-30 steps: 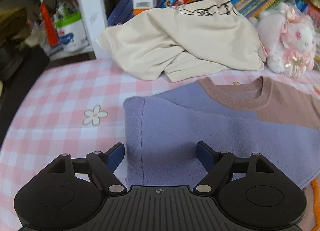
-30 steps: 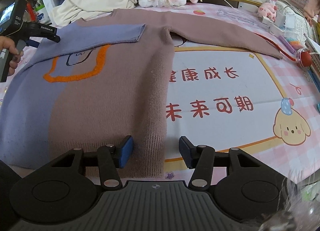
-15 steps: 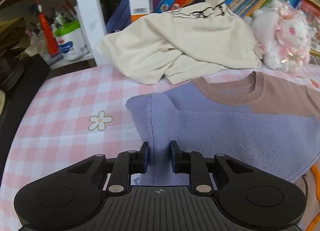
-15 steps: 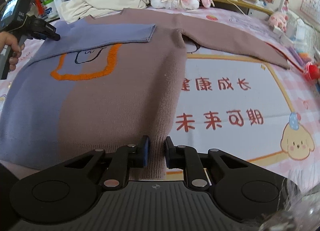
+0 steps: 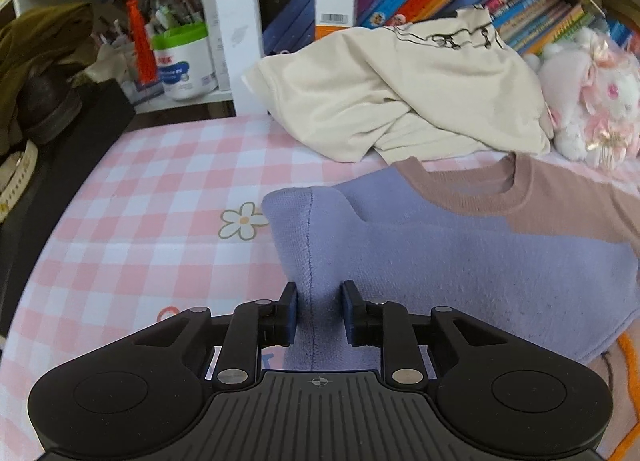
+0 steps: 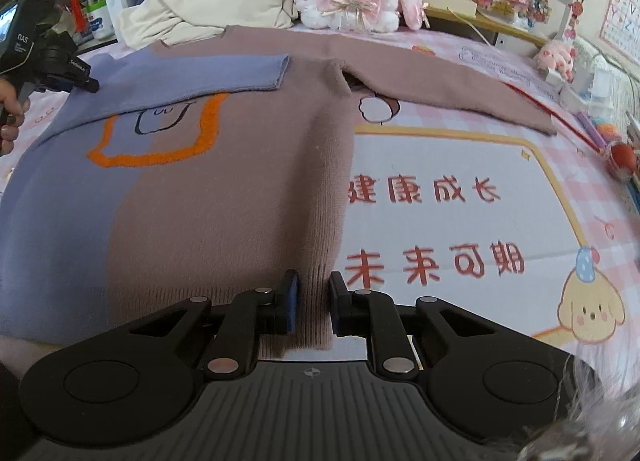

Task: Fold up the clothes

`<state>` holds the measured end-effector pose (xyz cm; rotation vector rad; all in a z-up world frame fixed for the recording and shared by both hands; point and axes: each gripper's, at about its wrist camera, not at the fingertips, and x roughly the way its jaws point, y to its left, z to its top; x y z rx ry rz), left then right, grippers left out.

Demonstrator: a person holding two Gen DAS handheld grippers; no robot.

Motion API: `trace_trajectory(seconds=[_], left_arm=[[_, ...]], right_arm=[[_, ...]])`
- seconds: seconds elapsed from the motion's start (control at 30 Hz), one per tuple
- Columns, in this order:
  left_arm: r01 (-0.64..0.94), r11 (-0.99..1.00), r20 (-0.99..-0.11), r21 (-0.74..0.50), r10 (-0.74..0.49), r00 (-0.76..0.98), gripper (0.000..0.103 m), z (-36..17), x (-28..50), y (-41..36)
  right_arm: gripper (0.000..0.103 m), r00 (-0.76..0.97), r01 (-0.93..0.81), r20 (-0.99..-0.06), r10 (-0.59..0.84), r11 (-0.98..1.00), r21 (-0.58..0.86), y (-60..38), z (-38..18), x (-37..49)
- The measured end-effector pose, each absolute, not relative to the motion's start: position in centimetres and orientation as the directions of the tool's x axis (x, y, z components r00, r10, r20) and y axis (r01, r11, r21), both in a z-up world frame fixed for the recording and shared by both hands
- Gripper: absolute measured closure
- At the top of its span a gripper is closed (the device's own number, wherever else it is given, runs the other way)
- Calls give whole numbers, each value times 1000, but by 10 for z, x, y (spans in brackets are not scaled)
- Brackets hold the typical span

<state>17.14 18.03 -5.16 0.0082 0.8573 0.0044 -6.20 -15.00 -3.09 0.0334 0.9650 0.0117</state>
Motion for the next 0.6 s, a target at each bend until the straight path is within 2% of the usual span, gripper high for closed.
trace_trajectory(seconds=[0.17, 0.43, 0.6], left_arm=[[-11, 1000, -750, -25, -11, 661, 80, -53, 164, 186], [-28, 998, -752, -51, -19, 659, 80, -53, 154, 196], [7, 1000, -741, 16, 7, 671, 77, -55, 152, 188]], right_arm=[[90, 554, 40, -831, 39, 996, 74, -157, -30, -71], [90, 565, 23, -825, -1, 1000, 14, -150, -30, -71], [90, 550, 46, -834, 28, 997, 64, -156, -29, -78]])
